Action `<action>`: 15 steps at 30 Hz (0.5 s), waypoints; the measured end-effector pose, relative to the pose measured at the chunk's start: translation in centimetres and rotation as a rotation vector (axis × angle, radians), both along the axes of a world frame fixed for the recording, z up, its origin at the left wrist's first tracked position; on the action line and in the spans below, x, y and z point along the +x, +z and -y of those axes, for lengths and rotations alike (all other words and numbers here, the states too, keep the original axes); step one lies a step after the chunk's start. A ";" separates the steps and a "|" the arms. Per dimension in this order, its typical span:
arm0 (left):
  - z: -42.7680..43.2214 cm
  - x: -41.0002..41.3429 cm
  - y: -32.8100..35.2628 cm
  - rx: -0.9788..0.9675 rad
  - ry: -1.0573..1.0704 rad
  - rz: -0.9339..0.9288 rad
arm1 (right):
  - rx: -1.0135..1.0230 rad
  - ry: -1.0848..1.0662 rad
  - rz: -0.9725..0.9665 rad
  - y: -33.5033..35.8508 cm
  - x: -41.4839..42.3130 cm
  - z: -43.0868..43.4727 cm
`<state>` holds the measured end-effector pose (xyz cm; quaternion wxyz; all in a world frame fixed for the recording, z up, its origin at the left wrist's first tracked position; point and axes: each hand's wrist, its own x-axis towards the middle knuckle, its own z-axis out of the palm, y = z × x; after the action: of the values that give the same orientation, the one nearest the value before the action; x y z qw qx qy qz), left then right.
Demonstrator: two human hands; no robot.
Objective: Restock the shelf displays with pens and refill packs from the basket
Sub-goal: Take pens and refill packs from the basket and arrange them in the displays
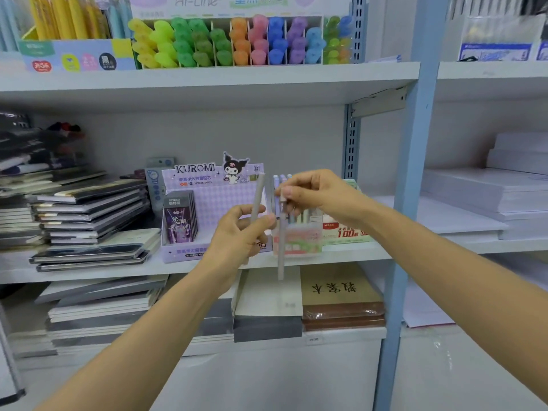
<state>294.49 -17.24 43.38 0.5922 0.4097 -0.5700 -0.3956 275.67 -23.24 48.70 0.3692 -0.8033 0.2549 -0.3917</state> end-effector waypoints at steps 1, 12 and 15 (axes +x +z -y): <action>0.3 0.0 0.0 0.023 -0.025 -0.045 | -0.001 -0.033 0.038 0.5 -0.6 0.2; 2.2 0.4 -0.8 -0.046 -0.081 0.065 | -0.158 -0.332 0.292 3.4 -3.7 5.1; 2.6 0.4 -1.3 -0.035 -0.075 0.069 | -0.192 -0.394 0.165 2.1 -2.5 6.1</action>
<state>294.94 -19.80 42.13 0.5638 0.3910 -0.6121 -0.3932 273.19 -29.36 50.84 0.2271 -0.7348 0.3371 -0.5430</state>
